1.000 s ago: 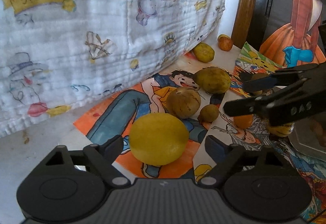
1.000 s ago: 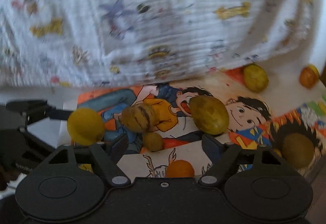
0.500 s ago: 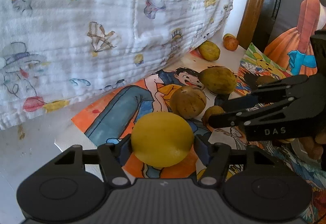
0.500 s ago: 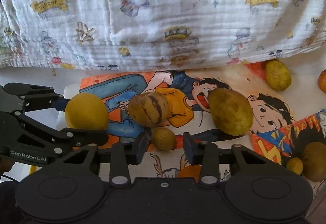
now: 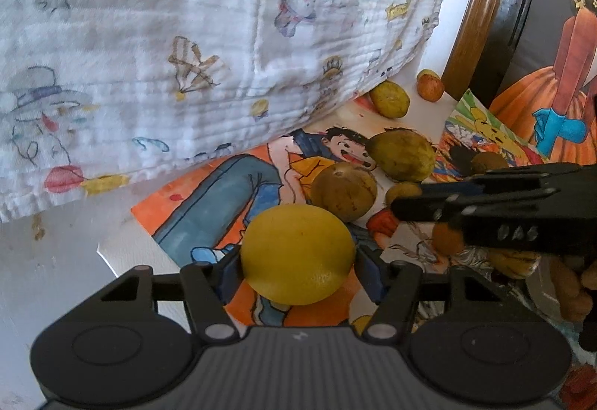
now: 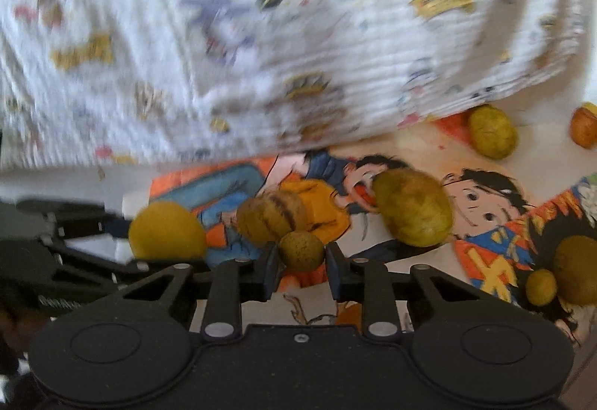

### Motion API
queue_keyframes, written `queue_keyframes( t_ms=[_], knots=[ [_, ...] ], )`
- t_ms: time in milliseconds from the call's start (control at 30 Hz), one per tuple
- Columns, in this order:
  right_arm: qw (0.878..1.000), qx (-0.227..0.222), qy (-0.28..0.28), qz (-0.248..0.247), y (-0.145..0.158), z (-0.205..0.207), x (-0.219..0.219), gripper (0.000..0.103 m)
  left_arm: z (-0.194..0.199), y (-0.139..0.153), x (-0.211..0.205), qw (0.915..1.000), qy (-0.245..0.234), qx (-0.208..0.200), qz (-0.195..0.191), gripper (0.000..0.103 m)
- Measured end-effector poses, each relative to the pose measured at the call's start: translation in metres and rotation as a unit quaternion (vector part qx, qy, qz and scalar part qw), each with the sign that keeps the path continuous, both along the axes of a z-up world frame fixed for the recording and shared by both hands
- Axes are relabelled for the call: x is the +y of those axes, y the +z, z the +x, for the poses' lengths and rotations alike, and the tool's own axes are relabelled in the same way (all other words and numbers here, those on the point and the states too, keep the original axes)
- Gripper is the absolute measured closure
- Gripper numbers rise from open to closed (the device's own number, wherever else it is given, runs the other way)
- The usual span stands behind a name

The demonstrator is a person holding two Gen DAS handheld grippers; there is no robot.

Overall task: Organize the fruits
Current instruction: 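Carry the lemon into the metal tray and open the left tool while the right tool releases its fruit there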

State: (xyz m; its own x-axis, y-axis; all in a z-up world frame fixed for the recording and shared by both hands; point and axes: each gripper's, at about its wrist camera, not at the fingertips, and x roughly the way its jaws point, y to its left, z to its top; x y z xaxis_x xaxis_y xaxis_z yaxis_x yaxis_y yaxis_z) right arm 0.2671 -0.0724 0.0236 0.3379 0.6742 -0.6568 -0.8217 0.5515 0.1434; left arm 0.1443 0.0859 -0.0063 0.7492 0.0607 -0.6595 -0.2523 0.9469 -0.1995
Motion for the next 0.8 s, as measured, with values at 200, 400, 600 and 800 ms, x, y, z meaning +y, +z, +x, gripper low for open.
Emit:
queue_keyframes(
  t_ms=[200,400,600,800],
  knots=[
    [0.994,0.008,-0.084,0.071,0.031,0.006,-0.047,0.074,0.004,0.019,-0.017,0.9995,-0.014,-0.025,0.011,0.036],
    [0.978,-0.014,-0.172,0.116,0.055,0.007,-0.105,0.074,0.023,0.042,-0.043,0.9975,-0.046,-0.052,0.012,0.036],
    [0.950,-0.035,-0.281,0.134,0.056,0.012,-0.167,0.074,0.053,0.054,-0.079,0.9935,-0.095,-0.061,0.014,0.036],
    [0.916,-0.018,-0.381,0.126,0.036,0.023,-0.217,0.074,0.079,0.055,-0.119,0.9866,-0.148,-0.067,0.006,0.036]
  ],
)
